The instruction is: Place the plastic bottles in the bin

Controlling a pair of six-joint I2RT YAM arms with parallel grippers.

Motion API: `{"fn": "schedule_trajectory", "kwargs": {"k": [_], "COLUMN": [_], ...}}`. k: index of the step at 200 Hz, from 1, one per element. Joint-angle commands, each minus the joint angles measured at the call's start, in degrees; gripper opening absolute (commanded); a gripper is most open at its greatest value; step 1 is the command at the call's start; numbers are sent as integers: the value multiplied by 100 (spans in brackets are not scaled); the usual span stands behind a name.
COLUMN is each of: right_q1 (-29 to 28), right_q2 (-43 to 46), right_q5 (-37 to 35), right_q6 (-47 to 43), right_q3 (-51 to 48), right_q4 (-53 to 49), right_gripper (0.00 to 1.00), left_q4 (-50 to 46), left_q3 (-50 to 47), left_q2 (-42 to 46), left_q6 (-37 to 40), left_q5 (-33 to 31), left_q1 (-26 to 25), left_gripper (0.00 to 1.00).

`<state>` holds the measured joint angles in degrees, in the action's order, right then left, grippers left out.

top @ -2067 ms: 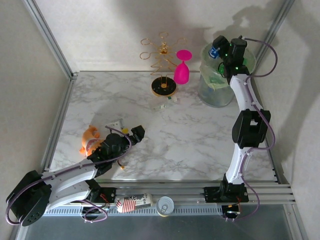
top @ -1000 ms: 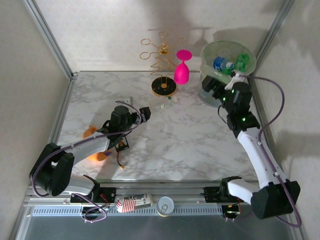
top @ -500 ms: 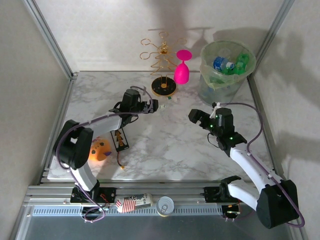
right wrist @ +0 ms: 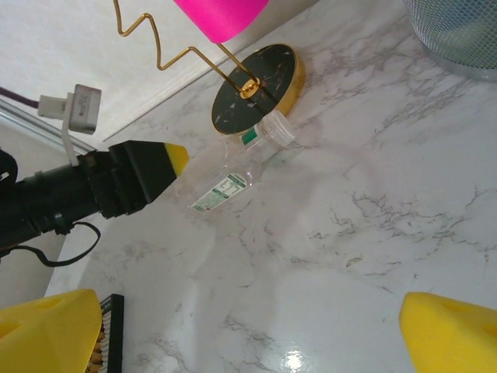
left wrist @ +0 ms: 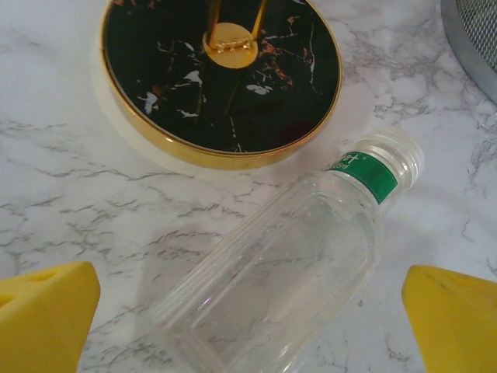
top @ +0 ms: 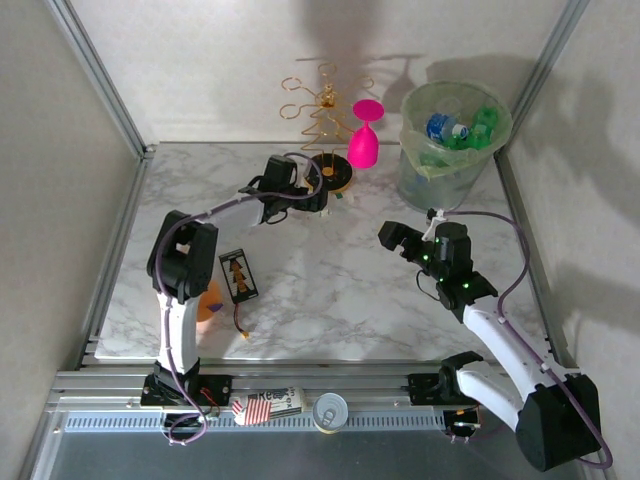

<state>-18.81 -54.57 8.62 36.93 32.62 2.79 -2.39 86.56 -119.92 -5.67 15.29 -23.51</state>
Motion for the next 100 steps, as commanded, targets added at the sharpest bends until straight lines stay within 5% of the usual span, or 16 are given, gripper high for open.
{"fn": "schedule_trajectory", "kwargs": {"k": [1, 100], "right_q1": [-44, -44], "right_q2": [68, 17], "right_q5": [-113, -118], "right_q6": [51, 55], "right_q3": [-63, -47], "right_q4": [117, 142], "right_gripper": [99, 99], "left_q4": [-507, -214], "left_q3": [400, -399], "left_q2": [-268, 144], "left_q6": [158, -187], "left_q5": [392, 691], "left_q1": [30, -29], "left_gripper": [100, 98]}}
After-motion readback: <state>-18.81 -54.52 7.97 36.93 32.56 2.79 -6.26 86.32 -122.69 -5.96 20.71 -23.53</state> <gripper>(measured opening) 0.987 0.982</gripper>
